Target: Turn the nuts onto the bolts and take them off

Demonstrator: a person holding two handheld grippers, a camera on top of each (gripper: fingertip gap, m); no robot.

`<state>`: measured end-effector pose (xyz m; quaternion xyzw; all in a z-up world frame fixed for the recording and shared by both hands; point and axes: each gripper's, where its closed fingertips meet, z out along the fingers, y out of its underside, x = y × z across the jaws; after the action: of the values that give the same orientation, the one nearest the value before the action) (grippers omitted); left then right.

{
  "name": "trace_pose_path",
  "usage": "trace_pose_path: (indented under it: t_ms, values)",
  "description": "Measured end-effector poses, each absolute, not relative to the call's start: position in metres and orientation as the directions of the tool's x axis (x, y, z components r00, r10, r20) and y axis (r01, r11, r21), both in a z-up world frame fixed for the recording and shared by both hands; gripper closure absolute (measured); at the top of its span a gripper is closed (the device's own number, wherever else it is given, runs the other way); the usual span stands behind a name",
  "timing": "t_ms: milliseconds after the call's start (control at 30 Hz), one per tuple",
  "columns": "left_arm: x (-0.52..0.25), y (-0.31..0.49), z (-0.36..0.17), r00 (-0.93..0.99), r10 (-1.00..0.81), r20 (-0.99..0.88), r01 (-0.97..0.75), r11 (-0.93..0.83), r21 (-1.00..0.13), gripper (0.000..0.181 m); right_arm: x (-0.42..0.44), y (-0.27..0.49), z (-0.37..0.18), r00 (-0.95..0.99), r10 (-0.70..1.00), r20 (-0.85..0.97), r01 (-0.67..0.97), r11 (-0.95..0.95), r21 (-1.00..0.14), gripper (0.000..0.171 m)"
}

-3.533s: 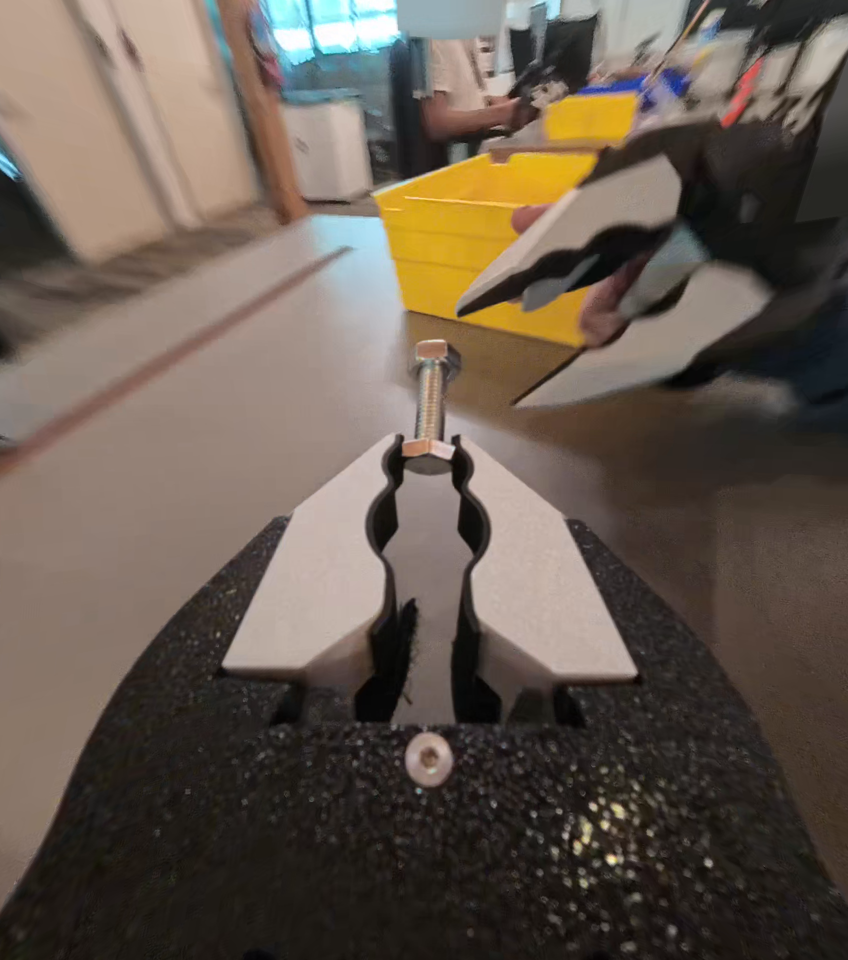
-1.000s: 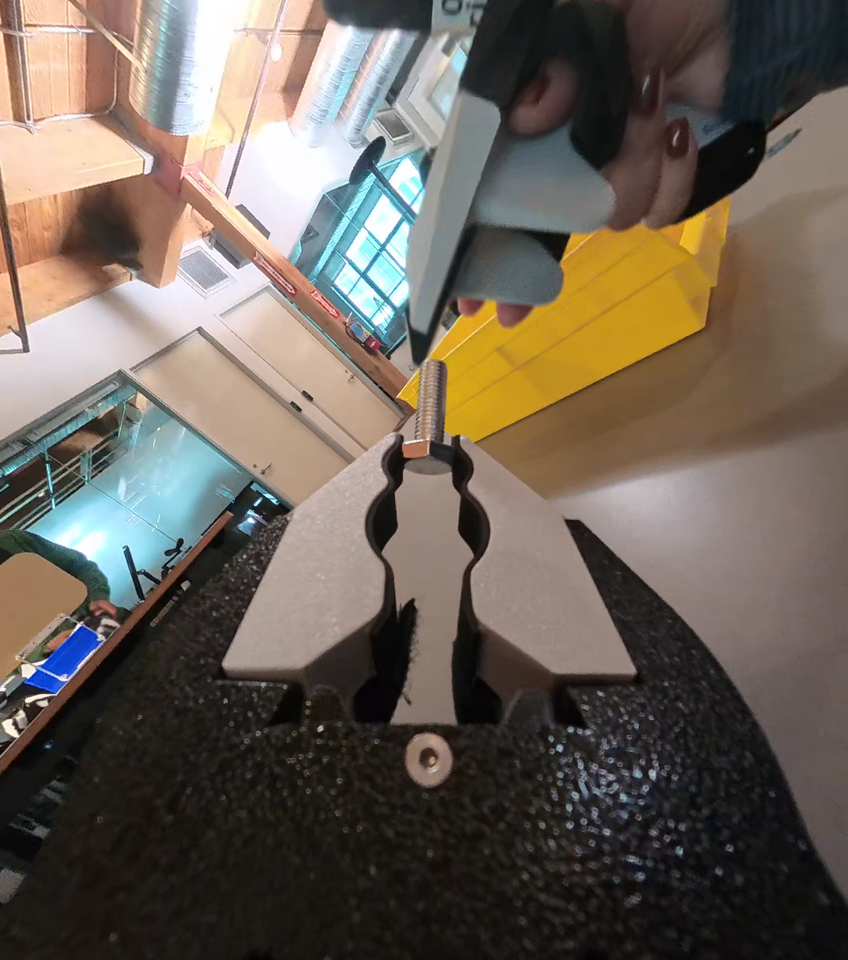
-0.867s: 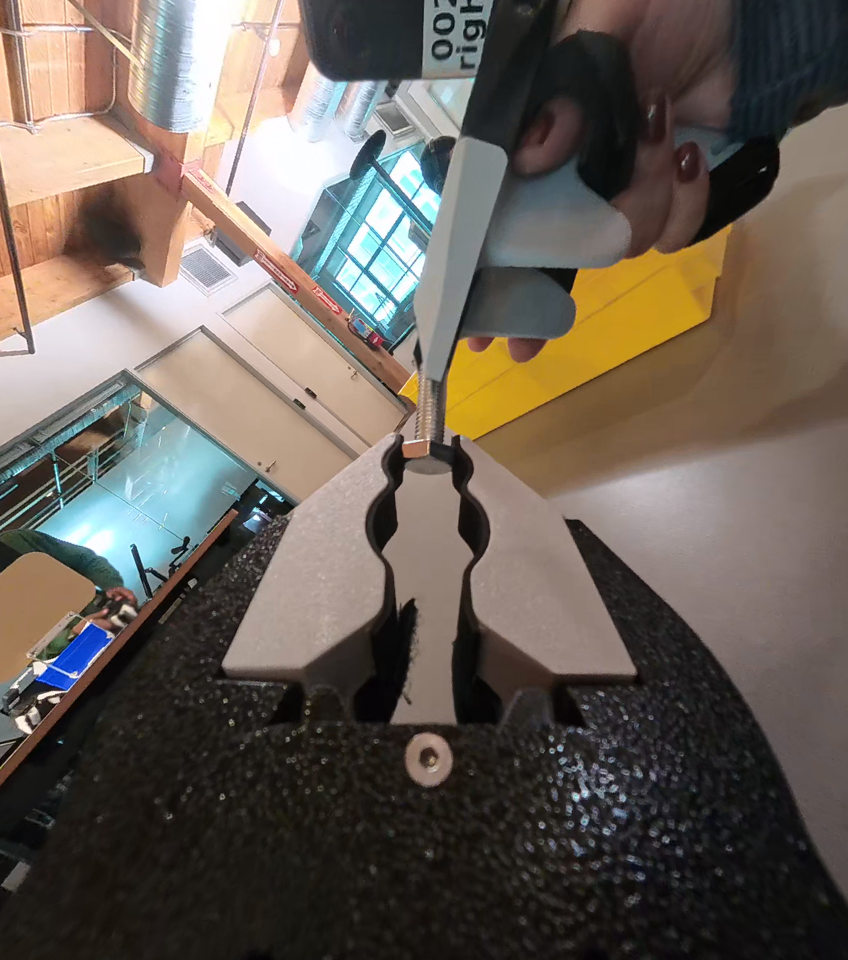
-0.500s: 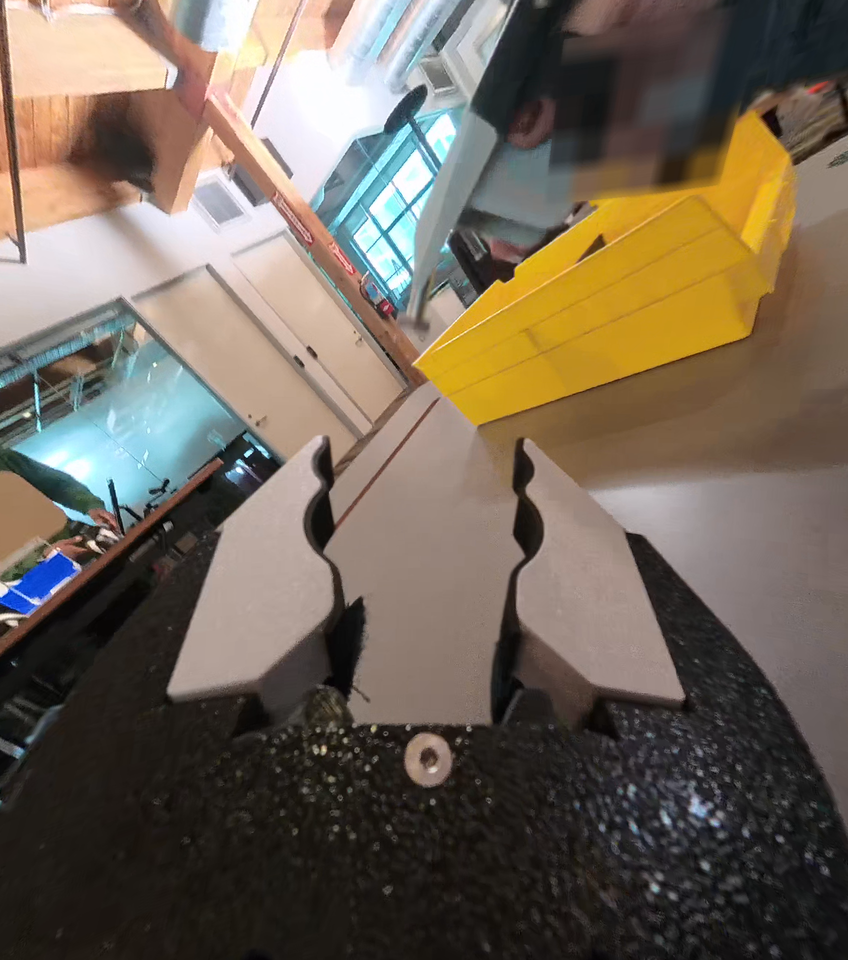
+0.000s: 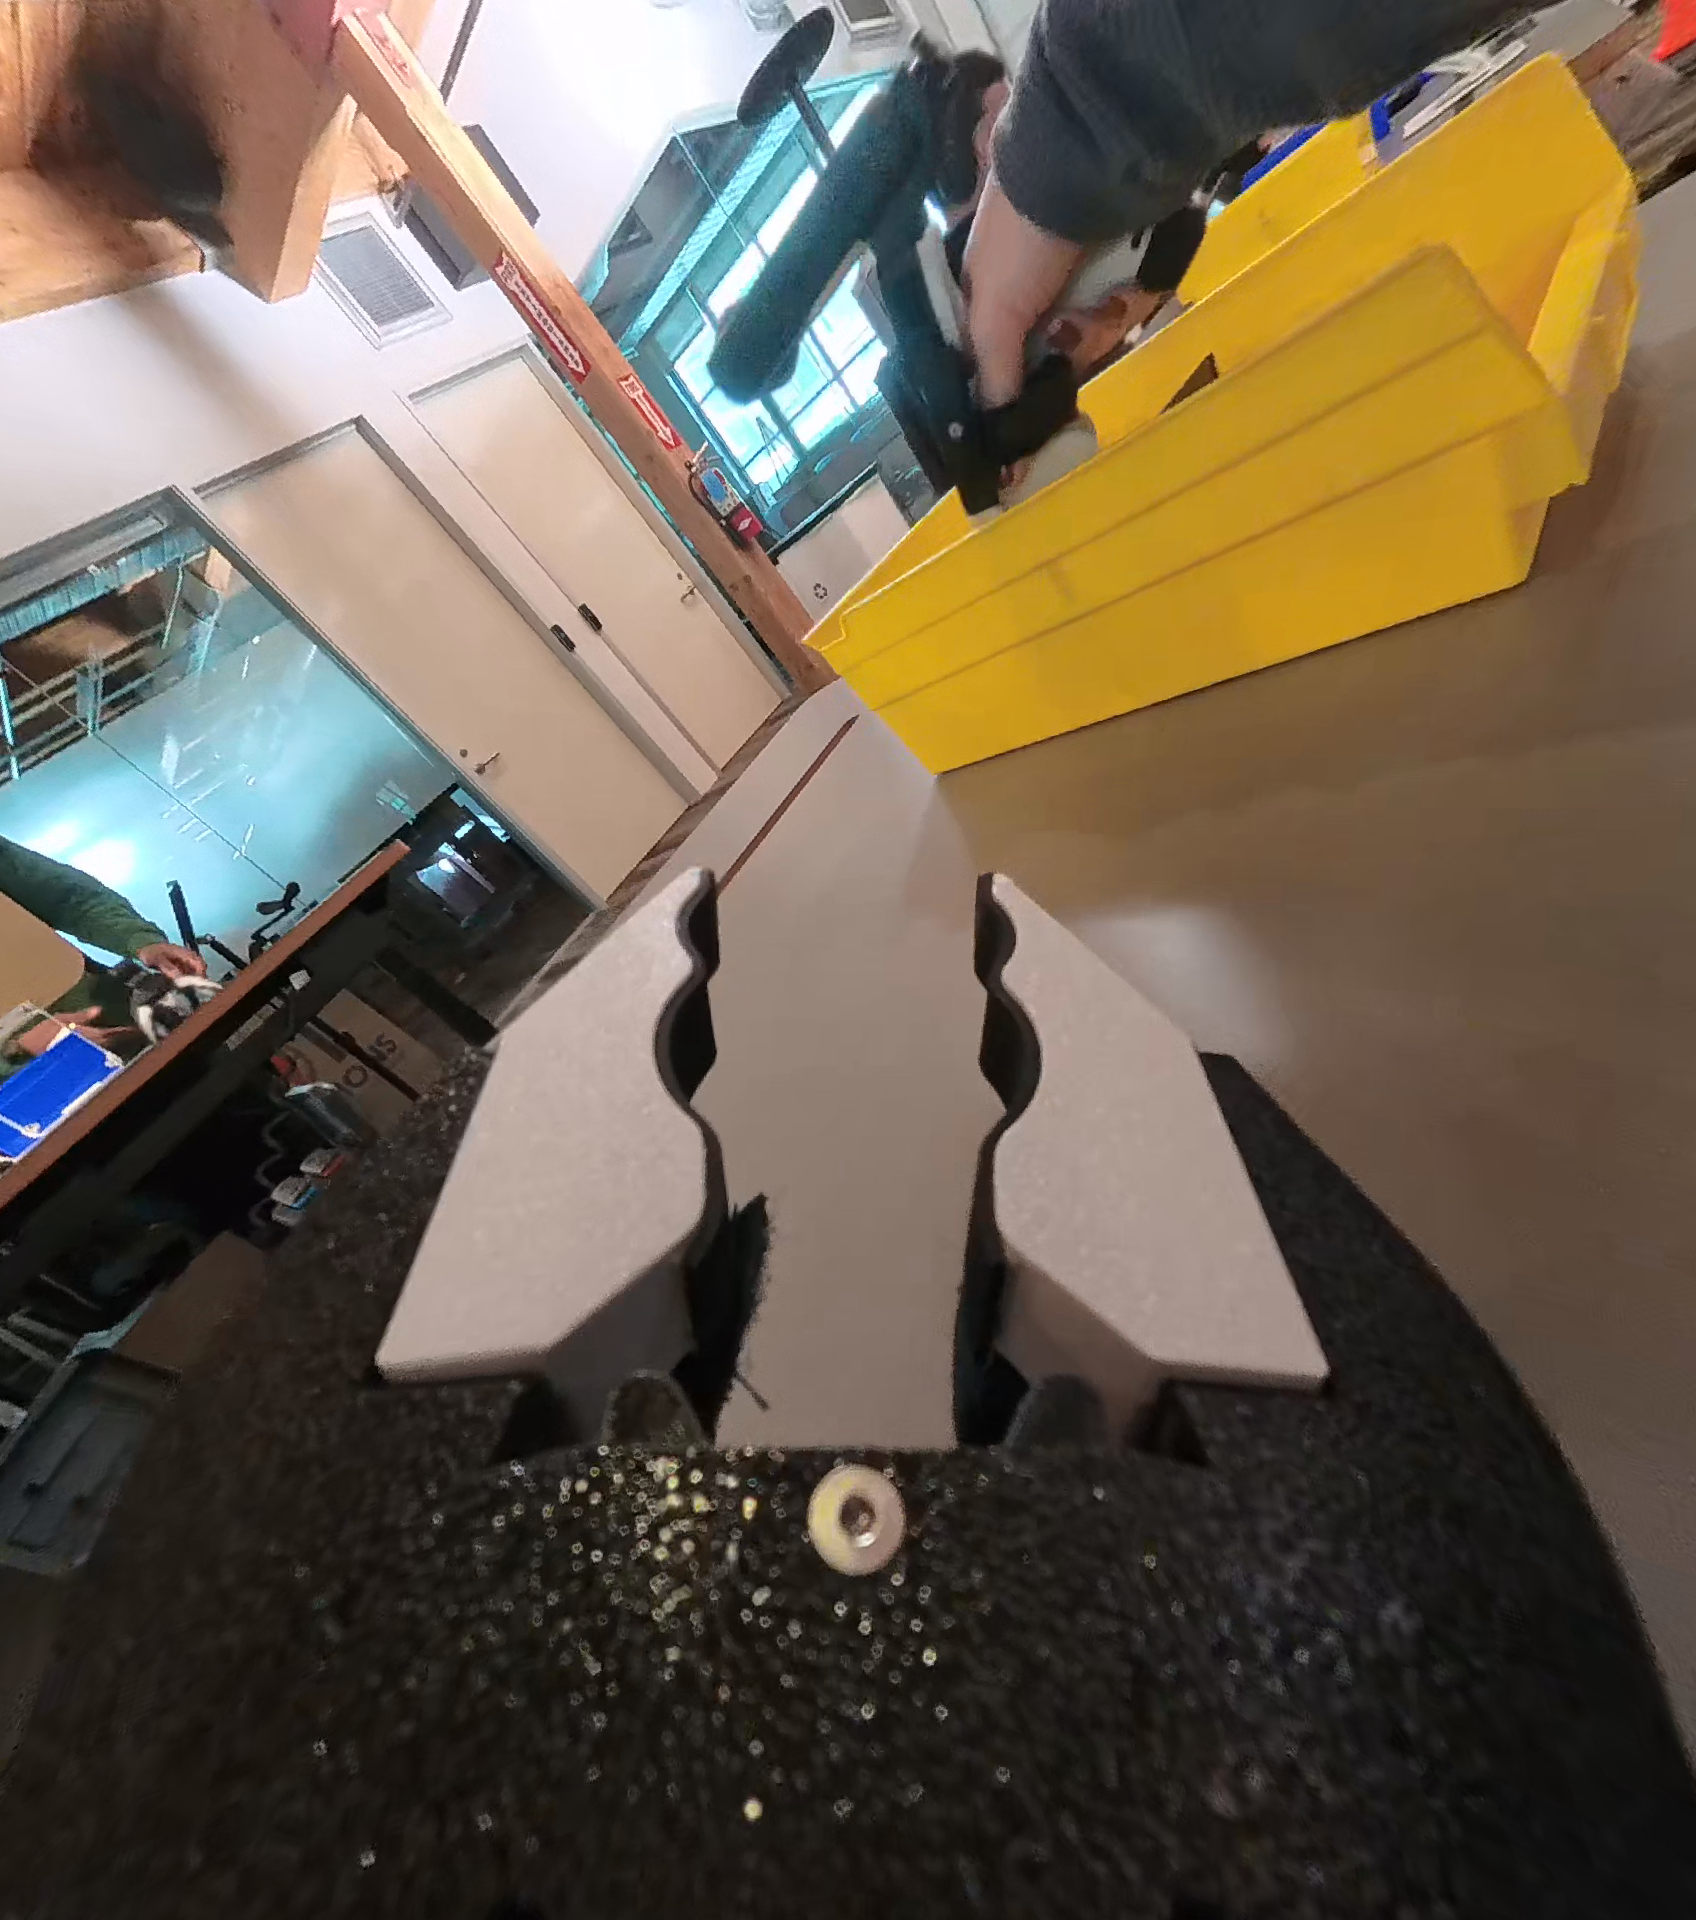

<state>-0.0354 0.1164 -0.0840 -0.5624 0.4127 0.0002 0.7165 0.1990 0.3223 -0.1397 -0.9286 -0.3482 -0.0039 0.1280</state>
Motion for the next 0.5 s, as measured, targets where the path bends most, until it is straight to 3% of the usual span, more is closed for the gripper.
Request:
trace_pose_path:
  t_ms: [67,167,233,300,400,500]
  values:
    - [-0.039,0.119,-0.083,0.677,-0.461,-0.573,-0.451,0.355,-0.819,0.135,0.199,0.324,-0.120,0.768,0.626,0.137,0.634,-0.713,-0.299,0.150]
    - [-0.045,0.124,-0.081,0.707,-0.442,-0.553,-0.441,0.335,-0.832,0.144,0.157,0.306,-0.057,0.777,0.617,0.127,0.561,-0.587,-0.584,0.160]
    - [-0.049,0.127,-0.081,0.723,-0.422,-0.547,-0.448,0.317,-0.836,0.149,0.101,0.271,-0.011,0.716,0.687,0.120,0.481,-0.362,-0.798,0.167]
    - [-0.052,0.127,-0.079,0.734,-0.405,-0.546,-0.449,0.313,-0.837,0.154,0.045,0.230,0.020,0.638,0.750,0.177,0.357,-0.084,-0.930,0.170]
    - [-0.055,0.125,-0.077,0.742,-0.397,-0.540,-0.442,0.316,-0.839,0.157,-0.001,0.205,0.025,0.679,0.675,0.290,0.189,0.221,-0.957,0.170]
    - [-0.058,0.125,-0.076,0.747,-0.387,-0.540,-0.446,0.311,-0.839,0.159,-0.029,0.198,-0.006,0.708,0.586,0.395,0.136,0.435,-0.890,0.171]
